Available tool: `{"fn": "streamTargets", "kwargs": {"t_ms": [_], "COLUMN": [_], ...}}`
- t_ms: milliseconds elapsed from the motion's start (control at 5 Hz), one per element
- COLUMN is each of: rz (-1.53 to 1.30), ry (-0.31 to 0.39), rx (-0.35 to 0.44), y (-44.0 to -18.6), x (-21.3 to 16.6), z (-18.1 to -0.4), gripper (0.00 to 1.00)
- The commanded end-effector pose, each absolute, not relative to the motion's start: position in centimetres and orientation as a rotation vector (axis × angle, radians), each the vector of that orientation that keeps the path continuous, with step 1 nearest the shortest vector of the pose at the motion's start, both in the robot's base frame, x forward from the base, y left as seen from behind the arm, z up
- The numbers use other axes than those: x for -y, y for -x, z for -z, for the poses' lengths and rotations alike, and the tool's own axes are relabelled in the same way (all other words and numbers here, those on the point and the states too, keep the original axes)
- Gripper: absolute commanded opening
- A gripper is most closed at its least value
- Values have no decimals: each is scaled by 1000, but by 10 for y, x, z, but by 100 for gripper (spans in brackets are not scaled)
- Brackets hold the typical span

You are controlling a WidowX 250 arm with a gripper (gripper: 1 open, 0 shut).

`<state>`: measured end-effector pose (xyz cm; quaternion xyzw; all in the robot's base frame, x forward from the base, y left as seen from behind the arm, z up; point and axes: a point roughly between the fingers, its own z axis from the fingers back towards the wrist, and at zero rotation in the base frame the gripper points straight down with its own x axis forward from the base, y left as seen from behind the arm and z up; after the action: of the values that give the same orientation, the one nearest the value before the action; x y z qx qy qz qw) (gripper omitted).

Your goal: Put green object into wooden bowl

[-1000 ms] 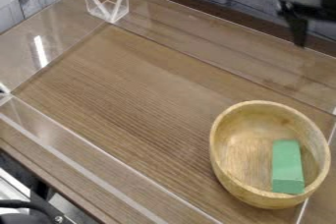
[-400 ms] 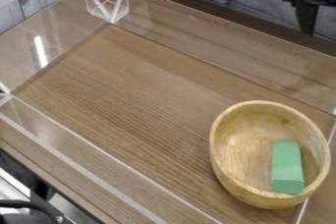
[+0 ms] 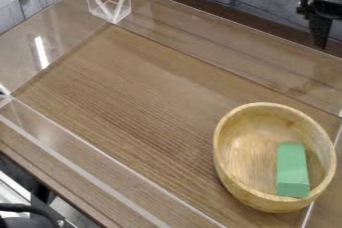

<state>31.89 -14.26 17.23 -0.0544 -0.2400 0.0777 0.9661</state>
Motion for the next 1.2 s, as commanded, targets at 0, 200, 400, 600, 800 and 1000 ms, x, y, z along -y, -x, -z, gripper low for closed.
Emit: {"fn": "streamTargets", "kwargs": {"t_ms": [0,200,400,600,800,1000], "rz": [-173,-228,-284,-313,-335,-401], "ry": [120,99,76,58,49,29], "rx": [485,456,432,408,383,363], "y": [-310,-294,-281,-271,-263,-258], "x": [148,152,152,153,154,151], "z": [-168,-158,-149,-133,-117,-96], "gripper": [100,100,100,100,100,100]}}
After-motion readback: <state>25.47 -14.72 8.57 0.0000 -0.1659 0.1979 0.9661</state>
